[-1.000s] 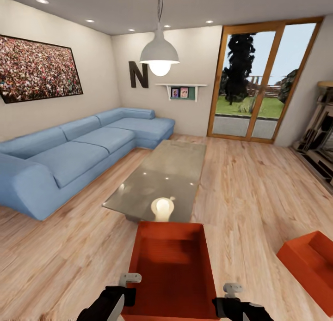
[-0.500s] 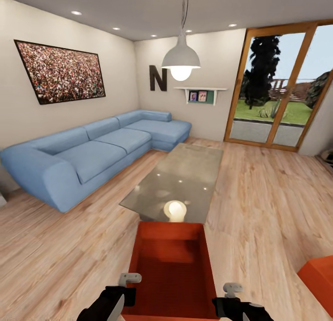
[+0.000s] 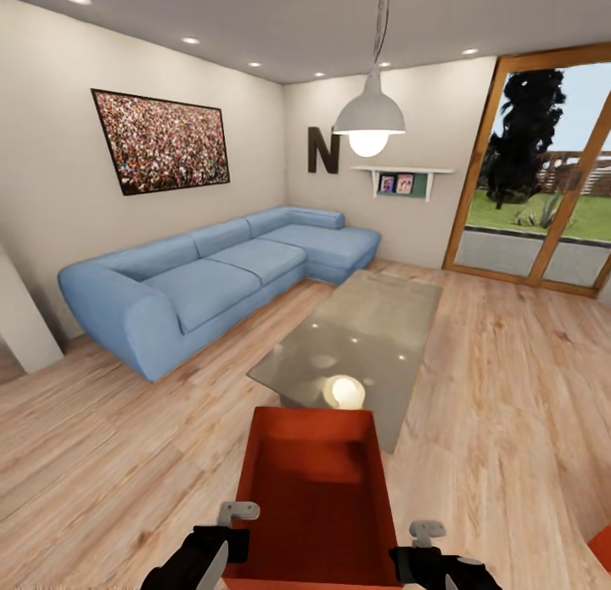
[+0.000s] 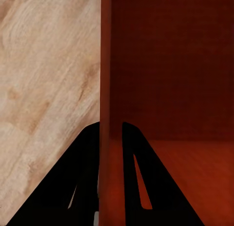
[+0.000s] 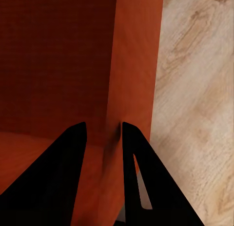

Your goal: Move the two storage containers from the living room to the garage. In the garage, place one container on the floor and stack the other container on top of it (either order is fine).

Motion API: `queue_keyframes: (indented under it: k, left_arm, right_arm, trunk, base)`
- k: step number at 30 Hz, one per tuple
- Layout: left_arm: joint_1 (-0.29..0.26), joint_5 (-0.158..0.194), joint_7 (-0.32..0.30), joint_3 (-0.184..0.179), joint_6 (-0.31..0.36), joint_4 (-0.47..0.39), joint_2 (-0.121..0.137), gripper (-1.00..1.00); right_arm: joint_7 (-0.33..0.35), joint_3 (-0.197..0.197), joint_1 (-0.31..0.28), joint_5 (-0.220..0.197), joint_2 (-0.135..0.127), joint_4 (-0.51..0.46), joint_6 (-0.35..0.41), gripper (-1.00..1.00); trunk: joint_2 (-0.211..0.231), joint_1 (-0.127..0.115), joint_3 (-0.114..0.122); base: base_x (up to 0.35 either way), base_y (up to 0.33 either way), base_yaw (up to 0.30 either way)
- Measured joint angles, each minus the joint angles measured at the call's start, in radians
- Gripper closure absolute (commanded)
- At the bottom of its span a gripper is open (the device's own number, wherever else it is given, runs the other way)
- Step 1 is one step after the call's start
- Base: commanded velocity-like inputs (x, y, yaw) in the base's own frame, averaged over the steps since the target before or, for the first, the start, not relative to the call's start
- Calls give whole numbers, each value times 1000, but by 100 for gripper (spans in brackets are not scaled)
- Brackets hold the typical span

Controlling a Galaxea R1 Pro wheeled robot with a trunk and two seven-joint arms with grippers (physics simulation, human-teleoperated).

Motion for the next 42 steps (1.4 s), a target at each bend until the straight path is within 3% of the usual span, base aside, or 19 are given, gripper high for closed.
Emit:
queue_keyframes:
  k: [4, 42]
  left_arm:
    - [0, -7, -5, -1, -19, -4, 0, 100]
    - [0, -10, -6, -1, -19, -5, 1, 100]
  right_arm:
    - [1, -1, 0, 4, 0, 4, -33, 100]
    - [-1, 3, 0, -3, 0, 5, -34, 100]
  trunk:
    - [28, -15, 16]
    - [295, -161, 166]
  base:
    - [0, 0, 247]
    - [0, 0, 259]
